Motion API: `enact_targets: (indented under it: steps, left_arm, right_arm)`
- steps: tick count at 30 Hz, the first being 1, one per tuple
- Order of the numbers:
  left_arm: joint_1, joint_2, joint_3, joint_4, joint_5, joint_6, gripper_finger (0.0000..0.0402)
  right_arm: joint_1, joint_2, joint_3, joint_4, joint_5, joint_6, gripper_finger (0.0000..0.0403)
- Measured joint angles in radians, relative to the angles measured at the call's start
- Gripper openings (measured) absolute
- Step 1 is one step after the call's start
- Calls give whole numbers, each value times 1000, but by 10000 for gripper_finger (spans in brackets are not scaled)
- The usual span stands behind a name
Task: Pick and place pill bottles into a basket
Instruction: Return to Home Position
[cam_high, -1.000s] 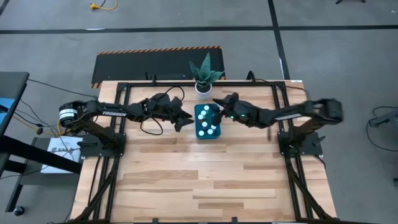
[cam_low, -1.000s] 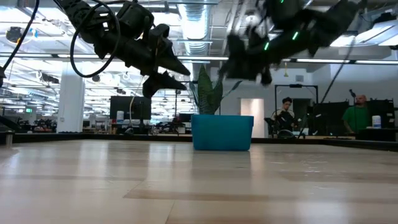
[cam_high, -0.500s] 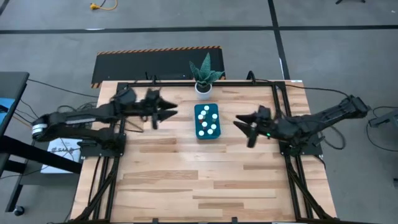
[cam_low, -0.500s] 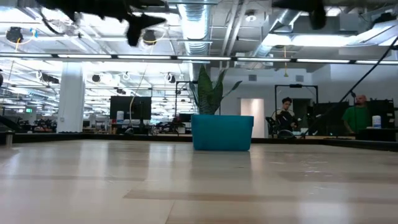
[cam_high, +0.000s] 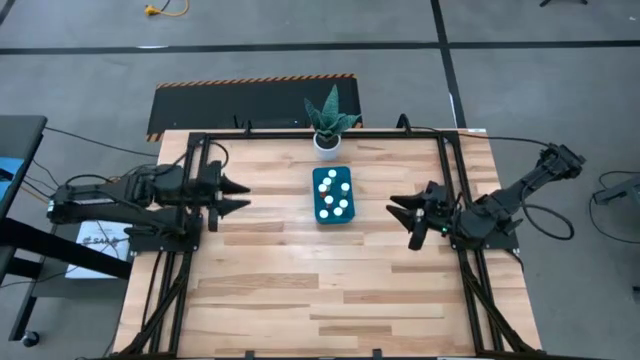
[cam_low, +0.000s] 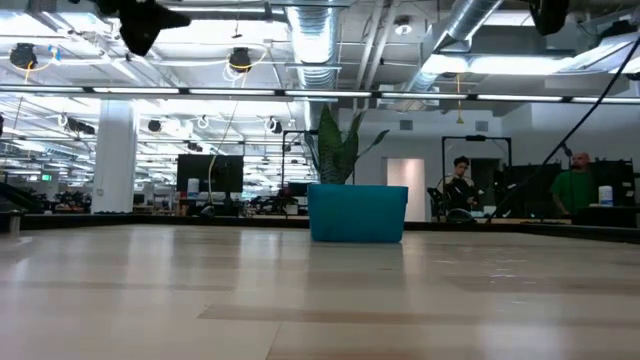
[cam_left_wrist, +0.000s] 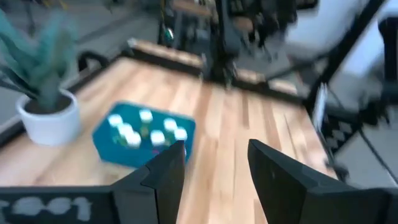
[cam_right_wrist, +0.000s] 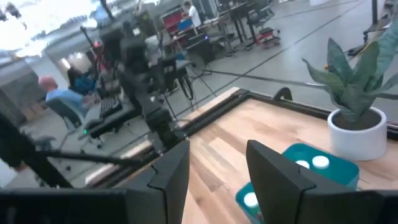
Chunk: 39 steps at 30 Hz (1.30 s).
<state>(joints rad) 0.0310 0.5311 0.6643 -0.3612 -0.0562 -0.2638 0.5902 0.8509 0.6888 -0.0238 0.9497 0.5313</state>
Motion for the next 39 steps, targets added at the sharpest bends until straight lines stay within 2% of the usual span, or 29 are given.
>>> enact_targets:
  steps: [3,11,19,22,25,29,35,39]
  left_arm:
    - [-31,-14,-38,2,35,15,164]
    - [-70,-239,-366,336,50,-79,164]
    - [-70,-527,-516,383,8,-112,164]
    - [-70,-526,-549,415,-6,-107,164]
    - [-71,-513,-598,566,2,-101,164]
    - [-71,-527,-652,664,-9,-113,164]
    - [-71,-528,-652,654,-12,-71,164]
    - [-71,-527,-652,627,-12,-98,164]
  right_arm:
    - [-21,0,0,46,0,1,150]
    - [-64,0,0,145,0,-18,142]
    - [-101,0,0,145,17,54,141]
    - [-110,1,0,148,23,71,141]
    - [-117,1,0,174,24,72,138]
    - [-117,0,0,209,33,66,136]
    - [-117,1,0,266,46,37,138]
    - [-113,0,0,309,1,-13,137]
